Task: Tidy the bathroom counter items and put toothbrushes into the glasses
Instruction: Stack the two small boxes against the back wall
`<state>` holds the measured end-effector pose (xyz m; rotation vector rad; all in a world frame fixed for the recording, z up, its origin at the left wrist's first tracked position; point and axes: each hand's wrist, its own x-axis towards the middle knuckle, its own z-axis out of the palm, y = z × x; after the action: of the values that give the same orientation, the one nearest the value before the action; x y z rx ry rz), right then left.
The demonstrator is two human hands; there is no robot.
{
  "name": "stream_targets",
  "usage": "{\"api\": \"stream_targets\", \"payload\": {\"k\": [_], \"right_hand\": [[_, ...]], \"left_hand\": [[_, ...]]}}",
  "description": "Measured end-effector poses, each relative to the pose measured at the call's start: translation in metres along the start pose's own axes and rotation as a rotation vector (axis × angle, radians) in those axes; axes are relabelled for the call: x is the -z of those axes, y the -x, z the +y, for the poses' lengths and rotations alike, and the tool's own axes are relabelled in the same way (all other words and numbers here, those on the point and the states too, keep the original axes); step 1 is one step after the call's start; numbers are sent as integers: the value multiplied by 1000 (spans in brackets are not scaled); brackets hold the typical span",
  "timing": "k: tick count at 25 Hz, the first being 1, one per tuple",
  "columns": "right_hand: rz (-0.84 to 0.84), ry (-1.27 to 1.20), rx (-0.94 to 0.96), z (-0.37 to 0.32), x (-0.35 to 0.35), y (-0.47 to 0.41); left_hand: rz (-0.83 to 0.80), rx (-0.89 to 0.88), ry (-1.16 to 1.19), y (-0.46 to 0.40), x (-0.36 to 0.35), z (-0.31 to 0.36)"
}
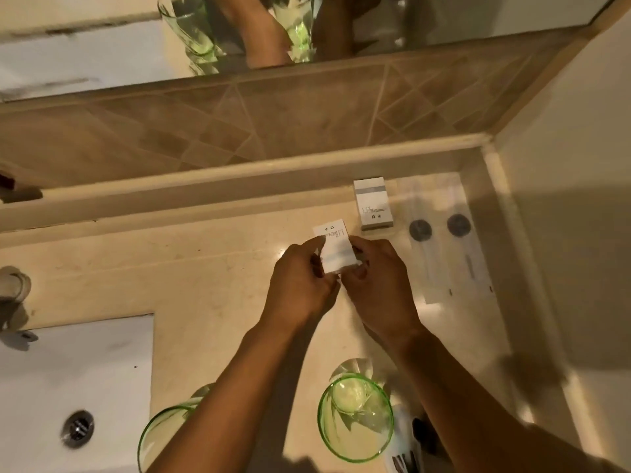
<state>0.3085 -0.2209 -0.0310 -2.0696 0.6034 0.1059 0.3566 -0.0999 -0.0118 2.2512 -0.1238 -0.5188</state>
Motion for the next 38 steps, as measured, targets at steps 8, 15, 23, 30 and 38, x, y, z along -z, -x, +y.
{"api": "stream_targets", "payload": {"k": [8, 15, 23, 30, 38], "right_hand": [[30, 58, 27, 14, -11, -21], [174, 428, 66, 17, 9, -46], [117, 381, 64, 16, 11, -53], [123, 357, 71, 16, 12, -54], [106, 307, 71, 17, 13, -50]], "left_hand": [[-15, -89, -146, -25, -11, -11], [-11, -188, -234, -44, -12, -6], [-9, -188, -222, -65, -19, -1], [10, -167, -229, -75, -24, 0], [-2, -140, -207, -70, -20, 5]]}}
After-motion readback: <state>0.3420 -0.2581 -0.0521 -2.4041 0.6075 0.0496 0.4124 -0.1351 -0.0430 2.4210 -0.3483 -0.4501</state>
